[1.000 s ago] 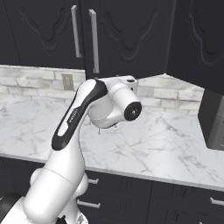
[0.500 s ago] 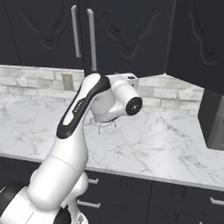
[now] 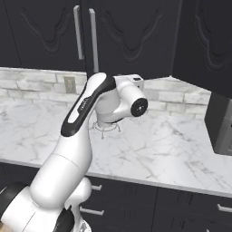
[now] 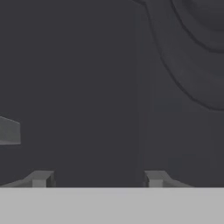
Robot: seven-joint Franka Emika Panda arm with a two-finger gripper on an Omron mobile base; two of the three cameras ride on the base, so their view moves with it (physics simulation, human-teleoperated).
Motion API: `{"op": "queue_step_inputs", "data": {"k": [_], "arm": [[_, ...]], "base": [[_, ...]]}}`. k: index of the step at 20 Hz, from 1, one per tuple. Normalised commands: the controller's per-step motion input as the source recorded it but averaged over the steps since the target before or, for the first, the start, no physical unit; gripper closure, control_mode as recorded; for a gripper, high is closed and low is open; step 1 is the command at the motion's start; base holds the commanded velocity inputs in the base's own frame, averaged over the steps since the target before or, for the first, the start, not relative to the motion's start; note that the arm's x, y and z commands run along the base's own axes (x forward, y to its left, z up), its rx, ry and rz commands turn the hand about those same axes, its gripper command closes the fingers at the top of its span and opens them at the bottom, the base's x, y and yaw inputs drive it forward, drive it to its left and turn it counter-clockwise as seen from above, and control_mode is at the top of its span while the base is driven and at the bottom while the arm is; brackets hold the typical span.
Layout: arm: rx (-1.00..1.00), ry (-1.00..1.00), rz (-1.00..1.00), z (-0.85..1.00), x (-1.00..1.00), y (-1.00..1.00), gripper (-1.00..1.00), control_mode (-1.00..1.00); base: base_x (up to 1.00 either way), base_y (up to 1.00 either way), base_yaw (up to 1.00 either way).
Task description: Close all open cabinet doors.
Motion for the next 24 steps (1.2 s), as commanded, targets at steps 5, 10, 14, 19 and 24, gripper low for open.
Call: {"op": "queue_step_inputs", "data": {"k": [5,10,14,19,24], "arm": [[0.00,0.00,0.00,-0.03,0.30,0.15,-1.00,-1.00],[0.00,0.00,0.00,-0.03,0.30,0.20,-1.00,-1.00],[0.00,0.00,0.00,0.00,0.25,0.23,-1.00,-1.00],[0.00,0.00,-0.02,0.00,0.17,0.30,-1.00,-1.00],[0.00,0.00,-0.02,0.00,0.16,0.23,-1.00,-1.00]], "base": [[0.00,0.00,0.00],[0.00,0.00,0.00],[0.00,0.00,0.00],[0.00,0.00,0.00],[0.00,0.00,0.00]]}}
